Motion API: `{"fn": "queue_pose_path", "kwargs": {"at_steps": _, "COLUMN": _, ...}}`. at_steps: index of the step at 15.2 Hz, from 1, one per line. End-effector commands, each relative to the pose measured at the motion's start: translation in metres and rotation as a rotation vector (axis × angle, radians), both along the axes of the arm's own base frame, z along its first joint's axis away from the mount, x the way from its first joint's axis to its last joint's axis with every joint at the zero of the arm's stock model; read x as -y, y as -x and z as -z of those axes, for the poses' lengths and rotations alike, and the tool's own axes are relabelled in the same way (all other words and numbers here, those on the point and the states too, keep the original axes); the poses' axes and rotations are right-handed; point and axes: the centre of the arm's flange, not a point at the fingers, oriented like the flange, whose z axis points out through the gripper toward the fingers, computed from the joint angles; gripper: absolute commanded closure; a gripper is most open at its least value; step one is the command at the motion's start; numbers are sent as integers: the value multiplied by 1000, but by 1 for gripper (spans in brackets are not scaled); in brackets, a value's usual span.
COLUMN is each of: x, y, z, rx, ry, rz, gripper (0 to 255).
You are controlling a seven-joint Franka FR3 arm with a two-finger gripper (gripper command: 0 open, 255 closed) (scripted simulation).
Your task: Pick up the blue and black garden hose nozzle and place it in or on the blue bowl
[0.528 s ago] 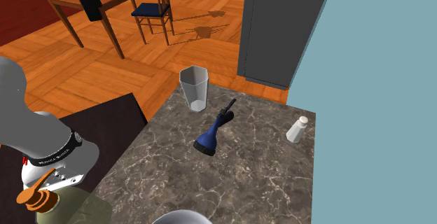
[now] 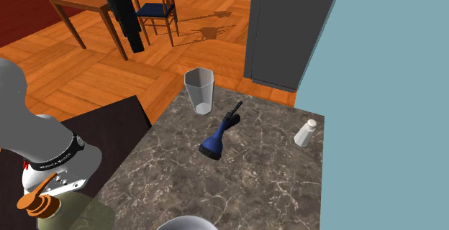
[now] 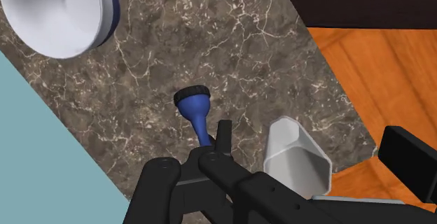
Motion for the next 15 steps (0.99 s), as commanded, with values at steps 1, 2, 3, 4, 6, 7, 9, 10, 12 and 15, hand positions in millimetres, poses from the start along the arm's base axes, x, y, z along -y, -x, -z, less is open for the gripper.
{"fn": "queue_pose_path", "kwargs": {"at_steps": 1, "x": 13, "y": -16, "z": 21, "rx": -7, "ry": 1, "rz": -35, "gripper": 0}}
{"fn": "queue_pose_path", "kwargs": {"at_steps": 2, "x": 18, "y": -23, "z": 31, "rx": -11, "ry": 1, "rz": -51, "gripper": 0}}
{"fn": "queue_pose_path", "kwargs": {"at_steps": 3, "x": 24, "y": -30, "z": 40, "rx": -14, "ry": 1, "rz": -67, "gripper": 0}}
{"fn": "queue_pose_path", "kwargs": {"at_steps": 4, "x": 29, "y": -37, "z": 50, "rx": -18, "ry": 1, "rz": -83, "gripper": 0}}
{"fn": "queue_pose_path", "kwargs": {"at_steps": 6, "x": 39, "y": -52, "z": 70, "rx": -26, "ry": 2, "rz": -115, "gripper": 0}}
{"fn": "queue_pose_path", "kwargs": {"at_steps": 7, "x": 44, "y": -59, "z": 80, "rx": -30, "ry": 2, "rz": -131, "gripper": 0}}
{"fn": "queue_pose_path", "kwargs": {"at_steps": 9, "x": 54, "y": -74, "z": 100, "rx": -38, "ry": 2, "rz": -164, "gripper": 0}}
{"fn": "queue_pose_path", "kwargs": {"at_steps": 10, "x": 59, "y": -81, "z": 110, "rx": -41, "ry": 2, "rz": -180, "gripper": 0}}
{"fn": "queue_pose_path", "kwargs": {"at_steps": 12, "x": 68, "y": -96, "z": 131, "rx": -49, "ry": 3, "rz": -212, "gripper": 0}}
{"fn": "queue_pose_path", "kwargs": {"at_steps": 15, "x": 80, "y": -119, "z": 161, "rx": -61, "ry": 3, "rz": -261, "gripper": 0}}
